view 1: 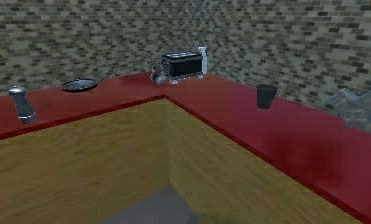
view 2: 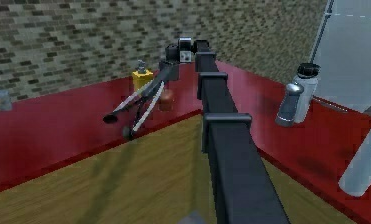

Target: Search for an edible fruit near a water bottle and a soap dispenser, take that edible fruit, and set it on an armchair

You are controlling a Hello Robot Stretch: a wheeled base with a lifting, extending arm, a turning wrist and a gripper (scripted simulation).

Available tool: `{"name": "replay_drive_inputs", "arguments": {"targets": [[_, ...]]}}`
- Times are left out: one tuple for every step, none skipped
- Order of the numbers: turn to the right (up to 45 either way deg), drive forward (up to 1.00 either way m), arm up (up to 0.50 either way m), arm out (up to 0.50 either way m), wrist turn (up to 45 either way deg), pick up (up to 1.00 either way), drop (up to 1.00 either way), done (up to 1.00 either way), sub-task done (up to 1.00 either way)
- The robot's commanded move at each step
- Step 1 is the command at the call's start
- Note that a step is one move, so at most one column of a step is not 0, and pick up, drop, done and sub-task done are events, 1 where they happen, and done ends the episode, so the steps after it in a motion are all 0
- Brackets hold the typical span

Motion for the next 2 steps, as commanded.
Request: {"name": "replay_drive_inputs", "arguments": {"targets": [[0.0,0.00,0.00,0.00,45.0,0.00,0.00,0.00,0.00],[0.0,0.00,0.00,0.00,45.0,0.00,0.00,0.00,0.00]]}}
